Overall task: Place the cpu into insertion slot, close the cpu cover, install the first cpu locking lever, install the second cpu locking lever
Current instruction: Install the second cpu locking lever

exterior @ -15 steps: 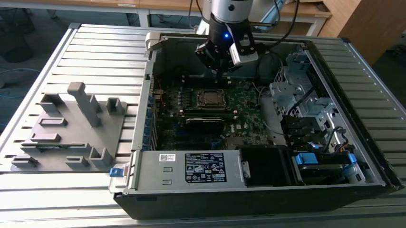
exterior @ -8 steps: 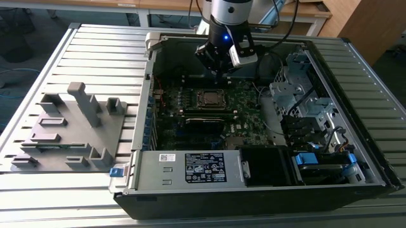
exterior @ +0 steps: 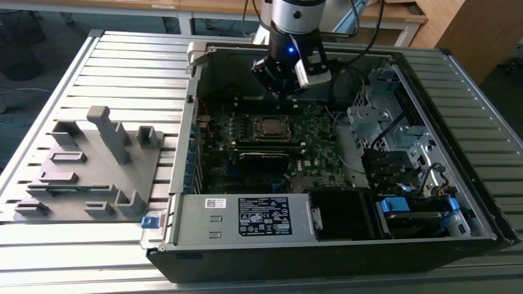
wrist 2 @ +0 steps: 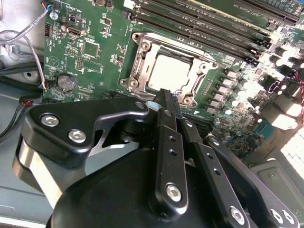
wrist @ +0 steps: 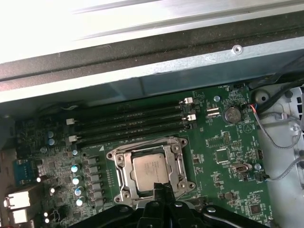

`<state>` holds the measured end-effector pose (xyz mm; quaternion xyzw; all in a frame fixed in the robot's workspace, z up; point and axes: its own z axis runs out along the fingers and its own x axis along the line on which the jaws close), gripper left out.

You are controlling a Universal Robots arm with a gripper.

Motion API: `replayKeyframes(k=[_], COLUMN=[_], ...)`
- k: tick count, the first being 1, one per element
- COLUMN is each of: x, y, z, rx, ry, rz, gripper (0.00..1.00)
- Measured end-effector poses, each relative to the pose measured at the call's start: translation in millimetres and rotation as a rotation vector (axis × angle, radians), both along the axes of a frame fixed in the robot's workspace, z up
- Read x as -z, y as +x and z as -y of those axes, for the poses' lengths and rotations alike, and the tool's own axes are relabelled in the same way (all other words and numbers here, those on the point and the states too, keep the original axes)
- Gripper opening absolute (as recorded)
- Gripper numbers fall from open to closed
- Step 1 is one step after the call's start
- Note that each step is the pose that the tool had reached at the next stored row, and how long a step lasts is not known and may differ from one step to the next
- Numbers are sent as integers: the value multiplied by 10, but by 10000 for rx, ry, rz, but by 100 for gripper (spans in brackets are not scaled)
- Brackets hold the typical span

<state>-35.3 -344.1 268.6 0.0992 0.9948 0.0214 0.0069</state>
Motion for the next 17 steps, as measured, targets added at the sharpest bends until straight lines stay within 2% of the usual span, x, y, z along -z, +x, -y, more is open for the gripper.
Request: replayKeyframes(k=[17], x=[27], y=[0], z=[1], rx=[1], ry=[17], rz=[-1], gripper=[10])
